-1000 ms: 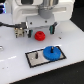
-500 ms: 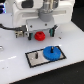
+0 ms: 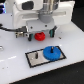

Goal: Insert the blue gear onto the right peg, followed by the red gear

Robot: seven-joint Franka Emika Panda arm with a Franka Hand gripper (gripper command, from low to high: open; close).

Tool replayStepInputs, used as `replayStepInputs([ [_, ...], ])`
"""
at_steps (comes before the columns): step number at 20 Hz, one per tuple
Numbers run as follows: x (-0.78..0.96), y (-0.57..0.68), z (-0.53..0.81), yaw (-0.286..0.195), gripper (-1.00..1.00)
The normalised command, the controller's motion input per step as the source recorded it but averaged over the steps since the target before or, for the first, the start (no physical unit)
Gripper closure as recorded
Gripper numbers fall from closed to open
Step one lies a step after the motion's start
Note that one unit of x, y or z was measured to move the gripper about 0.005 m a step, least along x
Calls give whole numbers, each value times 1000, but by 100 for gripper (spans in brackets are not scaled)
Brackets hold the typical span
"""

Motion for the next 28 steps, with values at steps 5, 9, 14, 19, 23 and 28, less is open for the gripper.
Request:
replayStepInputs([
  [5, -69, 0, -6, 0, 100],
  [9, -122, 14, -7, 0, 100],
  [14, 18, 8, 194, 0, 100],
  [19, 221, -2, 441, 0, 100],
  [23, 412, -80, 473, 0, 100],
  [28, 559, -79, 440, 0, 100],
])
